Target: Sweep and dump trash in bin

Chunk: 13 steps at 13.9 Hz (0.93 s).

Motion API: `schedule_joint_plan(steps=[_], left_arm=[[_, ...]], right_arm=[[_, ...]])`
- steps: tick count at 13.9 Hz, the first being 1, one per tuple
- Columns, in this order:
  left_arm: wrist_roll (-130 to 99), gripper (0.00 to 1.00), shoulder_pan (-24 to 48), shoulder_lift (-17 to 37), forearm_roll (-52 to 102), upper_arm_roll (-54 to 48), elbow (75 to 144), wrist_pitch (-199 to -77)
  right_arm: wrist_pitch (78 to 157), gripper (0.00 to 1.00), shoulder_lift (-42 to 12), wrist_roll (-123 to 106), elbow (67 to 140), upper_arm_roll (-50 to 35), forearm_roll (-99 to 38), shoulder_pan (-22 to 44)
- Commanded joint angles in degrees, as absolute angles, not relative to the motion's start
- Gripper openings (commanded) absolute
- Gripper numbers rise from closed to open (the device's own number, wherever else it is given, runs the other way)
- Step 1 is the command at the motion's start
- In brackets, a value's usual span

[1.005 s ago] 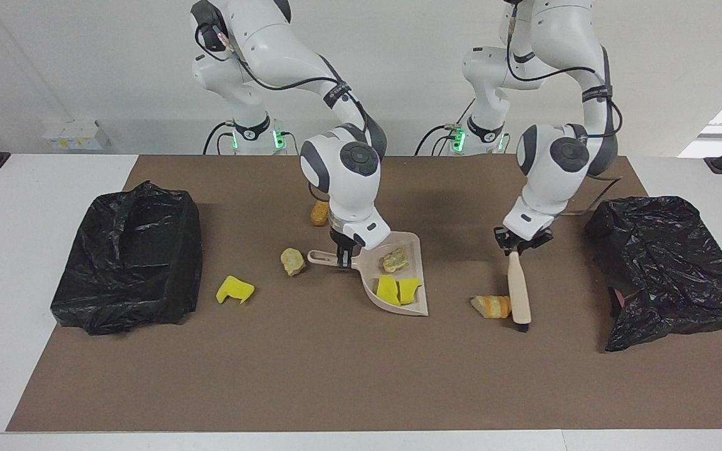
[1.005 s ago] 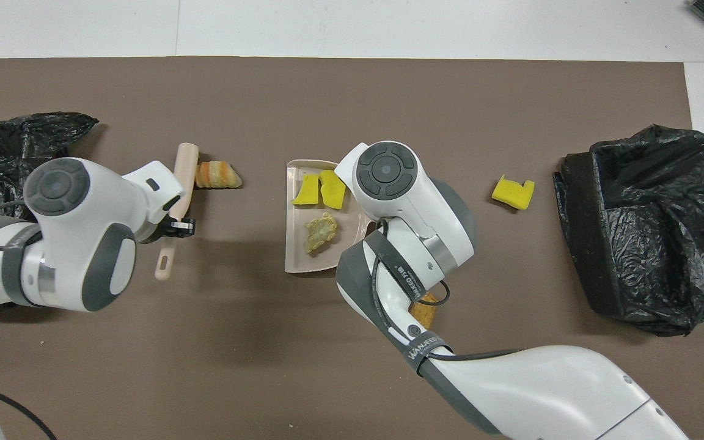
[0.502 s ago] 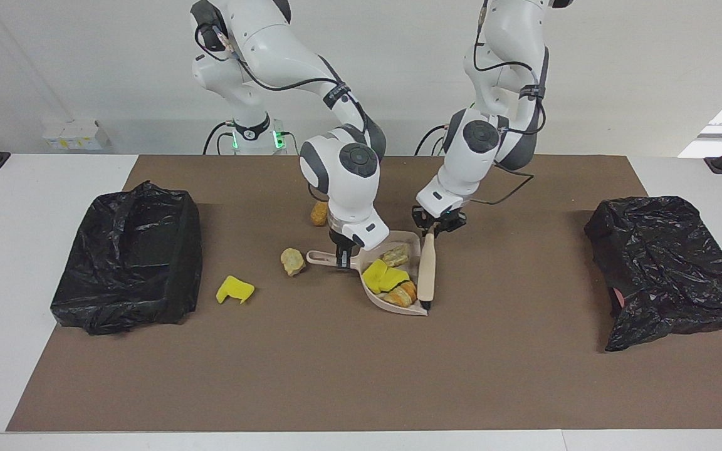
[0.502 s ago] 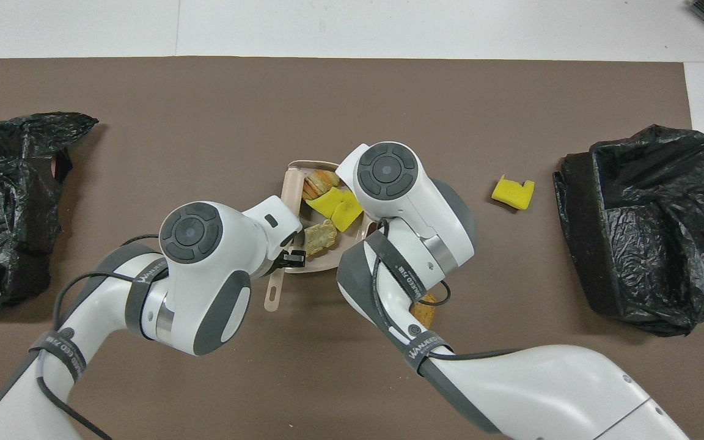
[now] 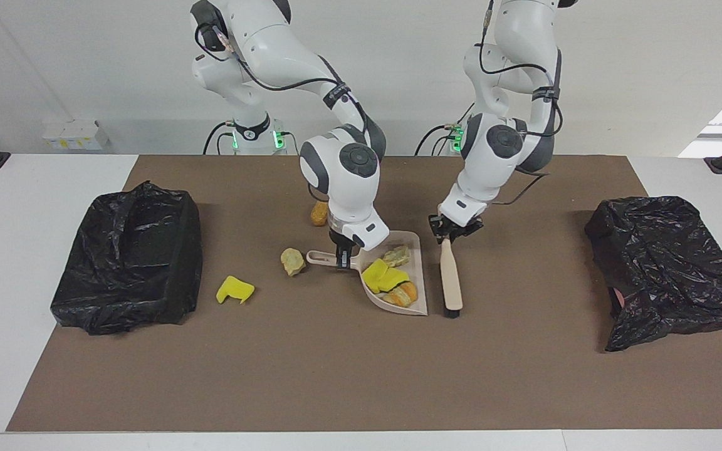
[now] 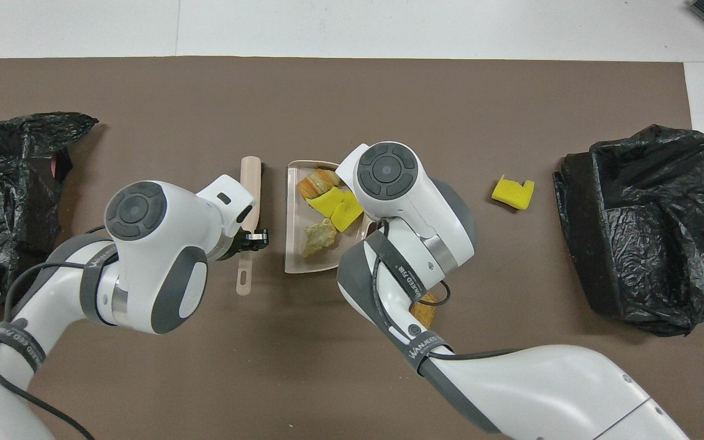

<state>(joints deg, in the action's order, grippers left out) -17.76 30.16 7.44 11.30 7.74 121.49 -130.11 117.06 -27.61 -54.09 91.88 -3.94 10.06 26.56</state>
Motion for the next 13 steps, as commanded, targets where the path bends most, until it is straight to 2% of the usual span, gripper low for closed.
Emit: schedule_joint_plan(steps=[1, 8, 10, 13], left_arm=[[-17.7, 0.00, 26.9, 4.0, 9.1, 7.4, 121.9, -125.6], [-24.3, 0.00, 28.0, -1.7, 7.6, 7.0, 124.7, -118.5], [-28.6, 0.00, 31.7, -4.2, 7.7, 6.9, 127.8, -119.2], [-36.1, 0.00, 38.3, -7.5, 7.7, 6.7, 132.7, -123.1]], right_arm=[[117.3, 0.00, -26.8, -54.0, 93.6, -4.4, 10.4, 25.8], [117.4, 0.00, -24.6, -53.0, 93.3, -4.6, 9.1, 21.7], [116.2, 0.00, -21.9, -54.3, 93.8, -4.7, 7.7, 17.3], [113.6, 0.00, -17.6, -56.2, 94.8, -4.6, 6.6, 13.9]])
